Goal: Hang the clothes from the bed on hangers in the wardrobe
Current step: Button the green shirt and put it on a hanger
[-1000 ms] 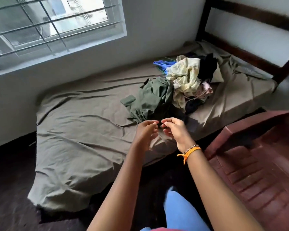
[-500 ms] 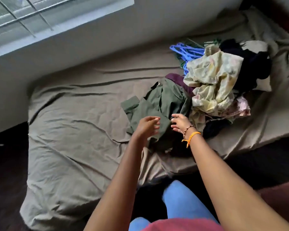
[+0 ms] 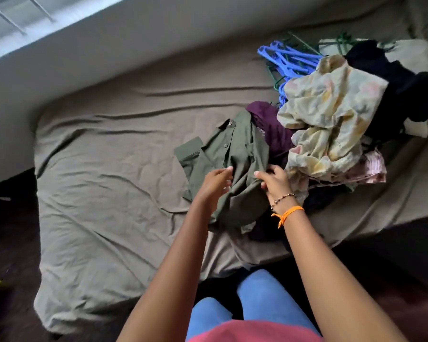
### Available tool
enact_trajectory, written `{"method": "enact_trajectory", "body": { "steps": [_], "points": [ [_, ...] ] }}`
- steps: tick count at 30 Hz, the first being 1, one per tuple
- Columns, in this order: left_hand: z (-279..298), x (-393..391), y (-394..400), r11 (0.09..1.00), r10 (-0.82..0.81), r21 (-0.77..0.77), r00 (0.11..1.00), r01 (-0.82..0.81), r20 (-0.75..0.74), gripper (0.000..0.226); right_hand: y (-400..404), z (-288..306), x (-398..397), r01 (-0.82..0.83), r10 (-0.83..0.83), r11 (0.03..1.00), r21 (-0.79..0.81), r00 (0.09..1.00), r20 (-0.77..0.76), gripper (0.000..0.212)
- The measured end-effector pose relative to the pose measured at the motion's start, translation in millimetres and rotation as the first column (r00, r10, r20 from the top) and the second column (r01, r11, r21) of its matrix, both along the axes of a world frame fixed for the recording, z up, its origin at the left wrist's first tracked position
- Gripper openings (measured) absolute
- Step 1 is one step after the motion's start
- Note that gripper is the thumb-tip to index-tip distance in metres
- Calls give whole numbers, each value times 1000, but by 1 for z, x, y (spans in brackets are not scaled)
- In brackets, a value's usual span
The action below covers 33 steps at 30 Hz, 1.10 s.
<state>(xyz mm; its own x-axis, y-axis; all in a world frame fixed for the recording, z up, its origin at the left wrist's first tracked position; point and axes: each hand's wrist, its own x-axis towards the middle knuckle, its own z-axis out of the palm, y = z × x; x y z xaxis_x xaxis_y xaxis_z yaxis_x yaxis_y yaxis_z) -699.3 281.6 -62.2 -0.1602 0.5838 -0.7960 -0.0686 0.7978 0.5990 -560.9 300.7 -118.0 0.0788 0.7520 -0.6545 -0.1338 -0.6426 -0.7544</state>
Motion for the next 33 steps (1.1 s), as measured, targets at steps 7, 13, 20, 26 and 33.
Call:
{"method": "enact_trajectory", "body": {
  "steps": [7, 13, 20, 26, 33],
  "points": [
    [-4, 0, 17, 1000, 2, -4, 998, -3, -68, 55, -11, 31, 17, -554, 562, 827, 101, 807, -179, 31],
    [7, -2, 2, 955, -171, 223, 976, 198, -134, 40, 18, 38, 16, -317, 312, 944, -86, 948, -63, 38],
    [21, -44, -37, 785, -572, 254, 818, 566, -55, 37, 40, 58, -38, -294, 335, 940, -173, 896, 292, 12],
    [53, -85, -17, 630, -697, 169, 647, 758, -308, 38, 45, 118, -59, -10, -74, 972, 236, 937, 343, 16],
    [108, -115, 30, 643, 84, 684, 855, 345, -511, 42, 89, 270, -89, 2, -121, 743, 669, 984, 132, 31]
  ]
}}
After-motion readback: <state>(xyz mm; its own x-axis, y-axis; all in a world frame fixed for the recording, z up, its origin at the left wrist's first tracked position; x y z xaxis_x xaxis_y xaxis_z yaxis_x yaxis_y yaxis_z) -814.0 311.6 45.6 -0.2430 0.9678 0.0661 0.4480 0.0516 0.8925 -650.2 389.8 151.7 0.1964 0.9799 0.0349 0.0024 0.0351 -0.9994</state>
